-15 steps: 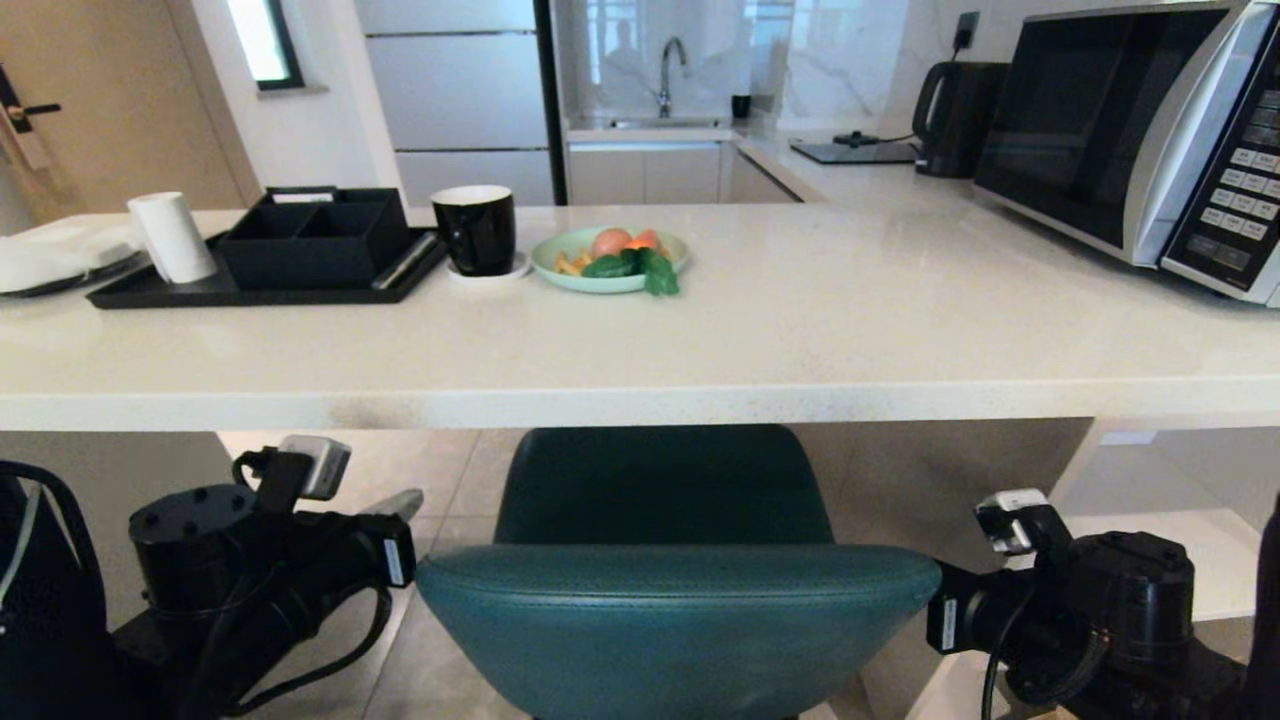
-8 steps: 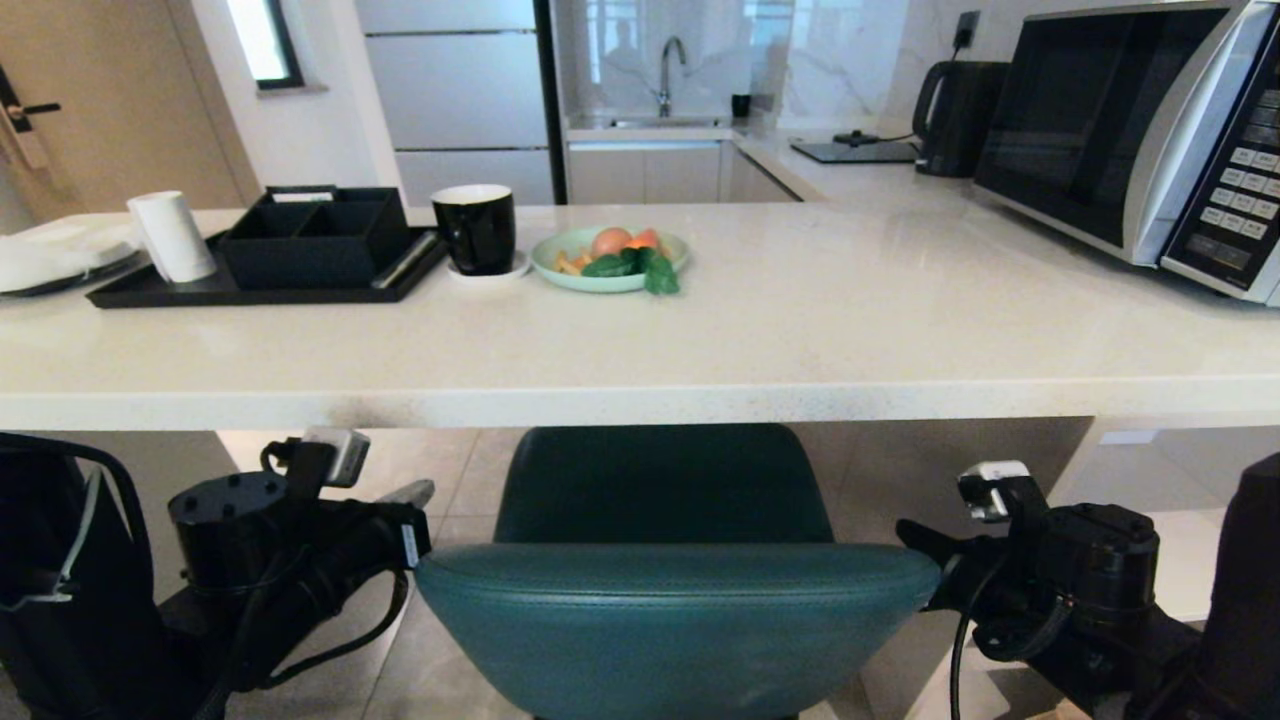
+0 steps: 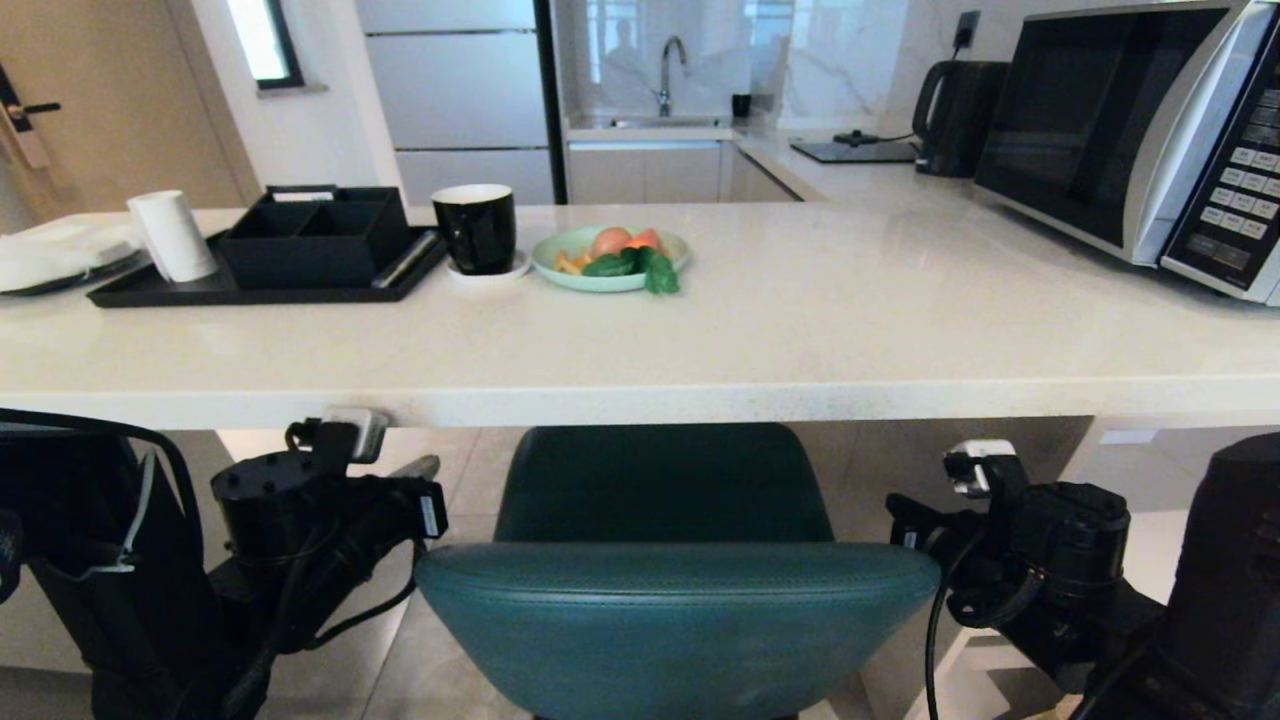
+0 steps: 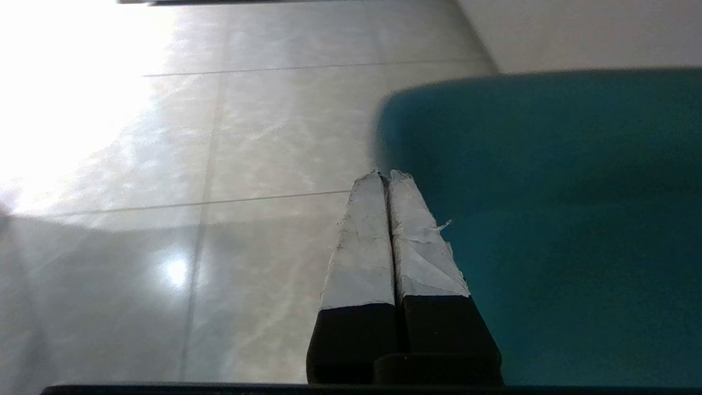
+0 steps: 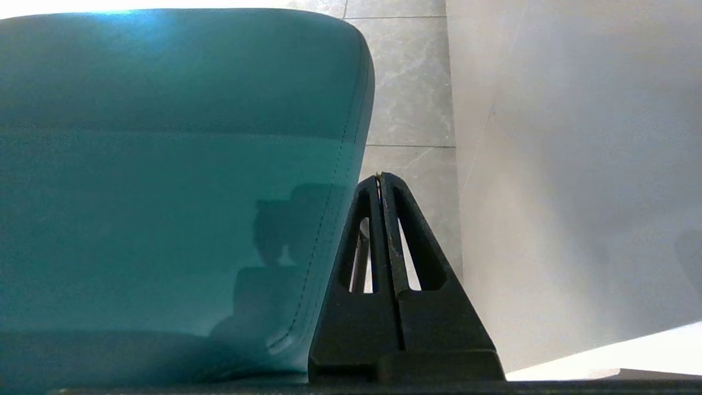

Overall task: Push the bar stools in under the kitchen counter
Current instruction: Pull the blue chair out from under the dining table

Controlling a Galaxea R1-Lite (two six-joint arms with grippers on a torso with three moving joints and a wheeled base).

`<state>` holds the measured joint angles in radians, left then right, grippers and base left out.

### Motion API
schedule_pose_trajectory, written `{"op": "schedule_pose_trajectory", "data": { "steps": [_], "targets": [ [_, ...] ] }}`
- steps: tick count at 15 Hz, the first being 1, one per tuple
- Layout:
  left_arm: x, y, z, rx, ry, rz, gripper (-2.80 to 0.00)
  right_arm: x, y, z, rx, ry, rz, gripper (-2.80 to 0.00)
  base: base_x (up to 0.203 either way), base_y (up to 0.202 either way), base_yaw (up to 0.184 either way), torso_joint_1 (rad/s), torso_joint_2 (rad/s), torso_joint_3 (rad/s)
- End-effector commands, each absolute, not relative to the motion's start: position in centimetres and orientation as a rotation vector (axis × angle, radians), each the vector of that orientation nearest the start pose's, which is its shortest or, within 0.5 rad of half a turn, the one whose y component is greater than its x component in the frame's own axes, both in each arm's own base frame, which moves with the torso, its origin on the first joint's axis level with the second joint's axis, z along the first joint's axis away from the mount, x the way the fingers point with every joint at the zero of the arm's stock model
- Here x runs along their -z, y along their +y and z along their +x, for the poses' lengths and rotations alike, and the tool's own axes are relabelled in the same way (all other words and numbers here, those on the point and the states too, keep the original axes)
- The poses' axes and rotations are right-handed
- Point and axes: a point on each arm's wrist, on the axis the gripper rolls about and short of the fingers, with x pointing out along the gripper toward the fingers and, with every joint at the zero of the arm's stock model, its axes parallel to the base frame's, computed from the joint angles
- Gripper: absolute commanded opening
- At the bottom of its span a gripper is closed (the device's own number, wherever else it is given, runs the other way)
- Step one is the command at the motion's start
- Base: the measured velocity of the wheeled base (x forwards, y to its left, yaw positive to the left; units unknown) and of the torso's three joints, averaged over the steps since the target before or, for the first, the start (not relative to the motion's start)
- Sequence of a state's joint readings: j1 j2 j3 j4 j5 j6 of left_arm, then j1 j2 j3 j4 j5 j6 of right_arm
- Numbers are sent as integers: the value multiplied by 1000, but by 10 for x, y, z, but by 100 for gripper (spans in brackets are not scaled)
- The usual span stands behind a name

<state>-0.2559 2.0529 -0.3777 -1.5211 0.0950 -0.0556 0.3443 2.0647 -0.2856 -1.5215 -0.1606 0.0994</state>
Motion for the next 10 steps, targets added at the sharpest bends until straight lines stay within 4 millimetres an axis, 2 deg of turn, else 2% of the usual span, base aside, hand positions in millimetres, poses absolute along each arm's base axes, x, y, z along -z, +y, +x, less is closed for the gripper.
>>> {"op": "schedule_pose_trajectory", "data": {
  "steps": [1,4,6,8,10],
  "targets": [
    [-67,-79,289,175,151,-28,-280,-53,94,267,-177,241,39,-280,0,0,0,0,0,0],
    [-64,-94,290,183,151,-21,-280,-55,98,269,-184,224,43,-280,0,0,0,0,0,0],
    [-64,-103,283,209,158,-17,-280,-57,100,272,-187,213,45,-280,0,0,0,0,0,0],
    [-64,-103,280,210,163,-16,-280,-55,103,274,-176,210,43,-280,0,0,0,0,0,0],
    [-64,-102,281,207,164,-15,-280,-53,112,268,-193,220,37,-280,0,0,0,0,0,0]
  ]
}}
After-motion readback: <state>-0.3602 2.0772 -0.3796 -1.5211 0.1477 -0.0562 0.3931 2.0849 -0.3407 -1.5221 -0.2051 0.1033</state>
